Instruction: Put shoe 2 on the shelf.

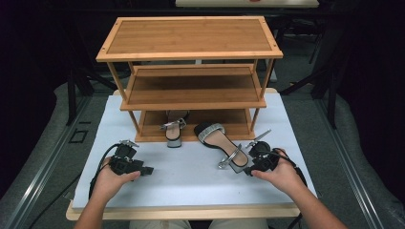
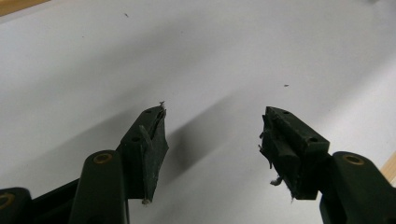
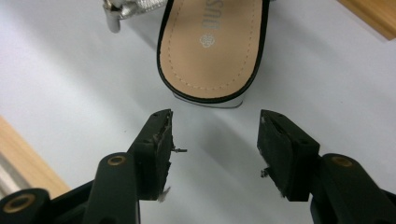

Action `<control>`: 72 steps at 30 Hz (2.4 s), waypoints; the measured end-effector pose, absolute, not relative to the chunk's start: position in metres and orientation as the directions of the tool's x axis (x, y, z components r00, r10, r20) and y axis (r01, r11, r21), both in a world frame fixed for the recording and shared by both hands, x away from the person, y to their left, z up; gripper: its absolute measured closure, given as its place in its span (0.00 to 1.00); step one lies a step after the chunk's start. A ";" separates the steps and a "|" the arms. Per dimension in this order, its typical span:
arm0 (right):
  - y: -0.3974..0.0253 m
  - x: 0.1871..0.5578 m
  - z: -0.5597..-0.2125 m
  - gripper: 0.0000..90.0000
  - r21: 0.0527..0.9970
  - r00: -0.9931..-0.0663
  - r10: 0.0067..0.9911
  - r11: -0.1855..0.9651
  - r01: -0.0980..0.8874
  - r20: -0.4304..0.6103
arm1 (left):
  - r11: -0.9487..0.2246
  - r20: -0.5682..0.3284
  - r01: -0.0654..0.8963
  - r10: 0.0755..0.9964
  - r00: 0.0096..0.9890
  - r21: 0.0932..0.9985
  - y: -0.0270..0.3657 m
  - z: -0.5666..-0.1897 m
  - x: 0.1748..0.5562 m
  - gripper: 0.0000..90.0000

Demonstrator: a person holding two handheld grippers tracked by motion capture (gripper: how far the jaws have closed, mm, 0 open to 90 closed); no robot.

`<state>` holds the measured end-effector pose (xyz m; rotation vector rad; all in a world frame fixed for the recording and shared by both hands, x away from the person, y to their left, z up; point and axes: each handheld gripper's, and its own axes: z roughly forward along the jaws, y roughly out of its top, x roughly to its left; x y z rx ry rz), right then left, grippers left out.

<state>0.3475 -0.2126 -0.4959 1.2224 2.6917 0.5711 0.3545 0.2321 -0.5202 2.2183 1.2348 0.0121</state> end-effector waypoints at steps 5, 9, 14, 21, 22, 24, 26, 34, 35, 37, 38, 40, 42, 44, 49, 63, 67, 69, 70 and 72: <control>-0.209 0.352 -0.506 0.51 0.385 -0.656 0.754 0.595 0.706 0.038 | -0.393 -0.268 0.772 0.777 0.569 0.500 0.232 -0.520 0.355 0.44; -0.203 0.356 -0.513 0.55 0.386 -0.662 0.748 0.596 0.704 0.051 | -0.391 -0.267 0.771 0.778 0.568 0.502 0.233 -0.520 0.355 0.44; -0.198 0.354 -0.513 0.55 0.383 -0.663 0.747 0.599 0.703 0.051 | -0.391 -0.268 0.773 0.779 0.567 0.499 0.232 -0.521 0.355 0.44; -0.189 0.357 -0.516 0.52 0.383 -0.682 0.726 0.606 0.698 0.094 | -0.396 -0.266 0.770 0.776 0.571 0.500 0.231 -0.521 0.355 0.44; -0.187 0.358 -0.516 0.52 0.377 -0.683 0.724 0.609 0.698 0.096 | -0.396 -0.266 0.771 0.777 0.571 0.499 0.231 -0.521 0.355 0.44; -0.184 0.360 -0.515 0.52 0.374 -0.682 0.725 0.609 0.700 0.094 | -0.394 -0.268 0.772 0.778 0.569 0.499 0.232 -0.521 0.355 0.44; -0.183 0.361 -0.514 0.52 0.378 -0.680 0.727 0.606 0.700 0.093 | -0.393 -0.269 0.772 0.777 0.569 0.499 0.232 -0.521 0.355 0.44; -0.167 0.370 -0.502 0.52 0.411 -0.651 0.748 0.557 0.722 0.129 | -0.392 -0.267 0.770 0.777 0.570 0.503 0.233 -0.520 0.355 0.44; -0.162 0.372 -0.501 0.52 0.417 -0.648 0.752 0.553 0.721 0.123 | -0.392 -0.268 0.770 0.777 0.570 0.503 0.233 -0.520 0.355 0.44; -0.151 0.373 -0.499 0.52 0.417 -0.652 0.748 0.558 0.717 0.122 | -0.390 -0.269 0.769 0.776 0.571 0.507 0.234 -0.519 0.355 0.44; -0.146 0.373 -0.499 0.51 0.416 -0.656 0.744 0.560 0.716 0.128 | -0.390 -0.269 0.769 0.776 0.570 0.507 0.234 -0.519 0.355 0.44; -0.135 0.373 -0.498 0.51 0.416 -0.673 0.730 0.579 0.701 0.118 | -0.390 -0.269 0.769 0.776 0.571 0.507 0.234 -0.519 0.355 0.44; -0.129 0.374 -0.499 0.51 0.420 -0.688 0.716 0.592 0.688 0.118 | -0.390 -0.270 0.769 0.775 0.571 0.507 0.234 -0.519 0.355 0.44; -0.126 0.376 -0.497 0.52 0.420 -0.677 0.733 0.597 0.684 0.060 | -0.390 -0.269 0.767 0.774 0.573 0.510 0.234 -0.518 0.355 0.44; -0.128 0.385 -0.494 0.53 0.459 -0.668 0.738 0.561 0.688 0.098 | -0.390 -0.269 0.769 0.775 0.571 0.507 0.235 -0.519 0.356 0.44; -0.115 0.420 -0.495 0.55 0.475 -0.652 0.756 0.554 0.684 0.056 | -0.386 -0.278 0.778 0.778 0.563 0.496 0.237 -0.524 0.359 0.44; -0.116 0.429 -0.494 0.56 0.483 -0.656 0.752 0.554 0.678 0.059 | -0.387 -0.276 0.778 0.779 0.563 0.494 0.236 -0.525 0.359 0.44; -0.115 0.431 -0.494 0.56 0.485 -0.650 0.759 0.552 0.678 0.046 | -0.393 -0.276 0.778 0.777 0.566 0.490 0.236 -0.526 0.360 0.44; -0.115 0.434 -0.494 0.56 0.487 -0.649 0.759 0.548 0.680 0.052 | -0.392 -0.276 0.779 0.778 0.565 0.489 0.235 -0.527 0.360 0.44; -0.114 0.437 -0.495 0.56 0.493 -0.648 0.760 0.542 0.680 0.058 | -0.394 -0.275 0.778 0.777 0.566 0.489 0.235 -0.527 0.361 0.44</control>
